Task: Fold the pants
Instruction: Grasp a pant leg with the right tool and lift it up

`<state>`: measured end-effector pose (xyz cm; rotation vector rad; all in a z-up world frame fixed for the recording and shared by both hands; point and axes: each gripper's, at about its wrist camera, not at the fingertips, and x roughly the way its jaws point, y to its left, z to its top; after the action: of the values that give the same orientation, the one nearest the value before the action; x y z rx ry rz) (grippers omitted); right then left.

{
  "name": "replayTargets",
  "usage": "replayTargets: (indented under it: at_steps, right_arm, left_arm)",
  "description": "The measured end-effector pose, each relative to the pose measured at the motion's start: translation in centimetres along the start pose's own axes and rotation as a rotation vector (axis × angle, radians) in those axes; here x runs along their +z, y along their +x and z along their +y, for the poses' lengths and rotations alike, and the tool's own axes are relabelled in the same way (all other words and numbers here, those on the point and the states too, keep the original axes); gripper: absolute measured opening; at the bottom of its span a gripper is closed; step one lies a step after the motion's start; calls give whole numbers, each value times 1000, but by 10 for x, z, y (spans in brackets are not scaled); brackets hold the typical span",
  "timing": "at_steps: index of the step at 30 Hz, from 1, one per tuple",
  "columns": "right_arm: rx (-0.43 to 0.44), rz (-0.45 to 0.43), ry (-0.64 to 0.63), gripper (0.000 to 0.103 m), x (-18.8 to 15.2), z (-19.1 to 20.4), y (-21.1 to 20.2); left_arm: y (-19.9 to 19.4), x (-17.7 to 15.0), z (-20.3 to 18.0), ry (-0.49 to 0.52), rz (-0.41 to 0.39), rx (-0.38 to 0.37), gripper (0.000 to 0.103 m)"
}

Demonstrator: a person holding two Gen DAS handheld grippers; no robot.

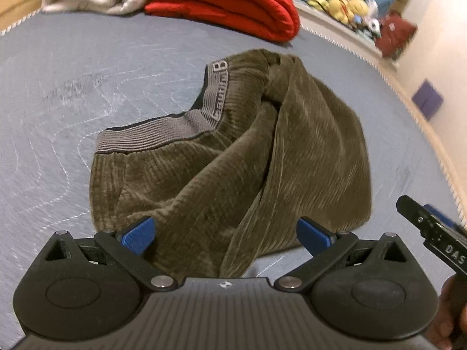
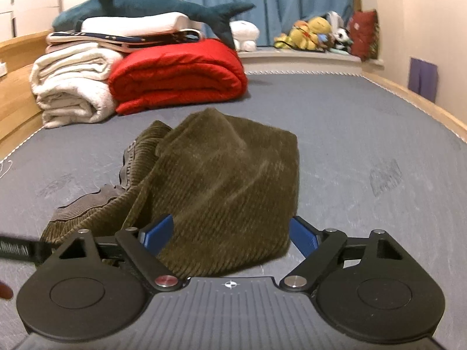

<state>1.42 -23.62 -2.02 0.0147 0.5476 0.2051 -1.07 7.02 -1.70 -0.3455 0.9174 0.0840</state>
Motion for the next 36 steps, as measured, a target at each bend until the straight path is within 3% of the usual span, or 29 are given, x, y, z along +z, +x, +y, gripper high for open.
replayTargets:
  at_steps: [4,6,7,8,10,11,15,20,22,24,25,27,31,36]
  right_arm:
    - [25,-6,45,57,34,-9,13]
    - [49,-5,79,55,55,-9,24]
    - [54,-7,91,55,68,-7,34]
    - [59,-5,92,55,78,-4,43]
    - [74,21,89,56,99,8,69]
    - [83,41,84,57,107,15,82]
    - [99,143,36,68,125,49,146]
    - [78,273,15,70,116,78,214]
    - [74,302,4,64,108,83,228]
    - [26,322,-50,49,99,83,232]
    - [26,323,-56,31,97,80,229]
    - [33,302,-59,10,94,67,212]
    - [73,205,-23,6,89,16,150]
    - [130,126,18,6,58,-69,49]
  left_arm:
    - [-4,11,4,-64,-67,-23,103]
    - [-7,16,2,-56,-116,-12,92]
    - [-7,20,2,-52,-130,-15,72]
    - [-7,23,2,-60,-140,-24,62]
    - [-7,28,5,-81,-151,-54,23]
    - [-7,31,6,-89,-156,-69,16]
    - [-9,44,6,-94,-185,-82,16]
    - [-10,50,13,-128,-181,-83,16]
    - [-9,52,18,-137,-176,-84,17]
    - [-10,54,22,-144,-174,-80,17]
    - [-11,54,25,-149,-173,-80,17]
    - [-14,54,27,-156,-177,-82,17]
    - [-21,51,29,-154,-185,-90,17]
    - [-23,37,26,-125,-164,-101,17]
